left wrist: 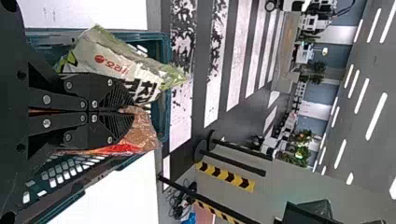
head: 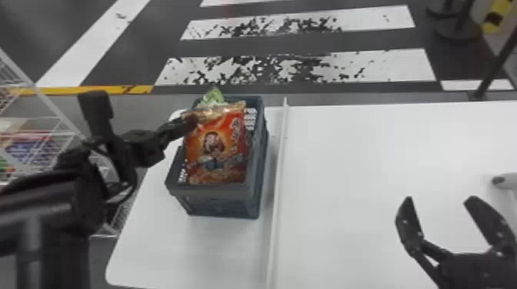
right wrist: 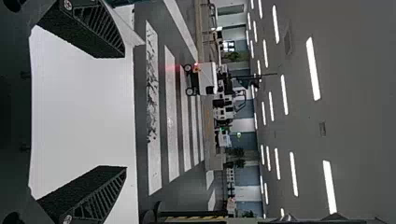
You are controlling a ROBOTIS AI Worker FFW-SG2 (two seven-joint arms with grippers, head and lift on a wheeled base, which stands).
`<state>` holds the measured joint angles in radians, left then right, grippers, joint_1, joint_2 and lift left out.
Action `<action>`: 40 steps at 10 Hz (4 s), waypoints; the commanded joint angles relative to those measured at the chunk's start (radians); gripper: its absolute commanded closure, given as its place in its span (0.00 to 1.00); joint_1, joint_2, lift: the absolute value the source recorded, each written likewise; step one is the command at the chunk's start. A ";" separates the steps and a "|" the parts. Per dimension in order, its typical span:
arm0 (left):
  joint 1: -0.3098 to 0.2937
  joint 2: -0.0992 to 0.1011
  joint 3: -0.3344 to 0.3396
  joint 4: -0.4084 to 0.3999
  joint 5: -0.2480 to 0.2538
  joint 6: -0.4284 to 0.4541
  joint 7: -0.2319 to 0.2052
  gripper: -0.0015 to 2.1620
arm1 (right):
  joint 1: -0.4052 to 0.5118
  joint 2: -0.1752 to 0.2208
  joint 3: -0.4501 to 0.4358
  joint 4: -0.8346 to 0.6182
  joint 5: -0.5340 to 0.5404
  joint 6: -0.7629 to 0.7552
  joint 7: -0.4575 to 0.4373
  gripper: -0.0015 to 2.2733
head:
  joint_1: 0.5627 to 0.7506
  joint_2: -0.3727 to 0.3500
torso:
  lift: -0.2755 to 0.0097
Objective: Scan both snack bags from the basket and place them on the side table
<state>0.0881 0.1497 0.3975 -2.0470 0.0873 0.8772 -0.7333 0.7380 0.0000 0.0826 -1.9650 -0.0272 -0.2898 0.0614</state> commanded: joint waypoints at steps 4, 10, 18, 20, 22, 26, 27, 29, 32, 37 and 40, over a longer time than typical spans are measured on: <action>0.025 -0.006 0.113 -0.216 0.181 0.128 0.075 0.99 | -0.028 0.001 0.002 0.000 0.003 0.047 -0.002 0.03 | 0.70 0.81 | 0.70; -0.001 -0.111 0.190 -0.360 0.420 0.260 0.137 0.99 | -0.037 0.001 0.006 -0.002 0.032 0.065 -0.002 0.03 | 0.70 0.78 | 0.70; -0.027 -0.152 -0.089 0.030 0.502 0.147 0.134 0.99 | -0.034 0.001 0.005 0.003 0.036 0.059 -0.014 0.03 | 0.70 0.55 | 0.70; -0.030 -0.152 -0.203 0.179 0.485 0.006 0.134 0.99 | -0.037 0.001 0.003 0.005 0.033 0.059 -0.014 0.03 | 0.70 0.48 | 0.70; -0.047 -0.152 -0.339 0.274 0.420 -0.089 0.140 0.99 | -0.042 0.001 -0.004 0.006 0.027 0.059 -0.014 0.03 | 0.70 0.41 | 0.70; -0.073 -0.152 -0.545 0.337 0.223 -0.132 0.164 0.84 | -0.045 0.001 -0.015 0.011 0.015 0.059 -0.014 0.03 | 0.70 0.23 | 0.70; -0.071 -0.152 -0.585 0.326 0.186 -0.126 0.207 0.13 | -0.046 0.001 -0.017 0.014 0.015 0.059 -0.014 0.03 | 0.70 0.19 | 0.70; -0.053 -0.152 -0.608 0.274 0.074 -0.126 0.227 0.01 | -0.049 0.001 -0.017 0.020 0.015 0.059 -0.014 0.03 | 0.70 0.15 | 0.70; -0.021 -0.152 -0.597 0.103 -0.072 -0.129 0.293 0.03 | -0.054 0.001 -0.017 0.021 0.015 0.087 -0.009 0.03 | 0.70 0.20 | 0.70; 0.078 -0.090 -0.434 0.082 -0.075 -0.580 0.371 0.03 | -0.117 0.001 -0.037 -0.008 0.015 0.470 -0.006 0.02 | 0.70 0.37 | 0.70; 0.136 -0.081 -0.332 0.105 -0.014 -0.715 0.376 0.03 | -0.181 0.001 -0.089 -0.034 0.012 0.746 0.055 0.03 | 0.70 0.46 | 0.70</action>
<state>0.2100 0.0683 0.0451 -1.9433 0.0649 0.1868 -0.3587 0.5711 0.0000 0.0039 -1.9956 -0.0148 0.4019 0.1107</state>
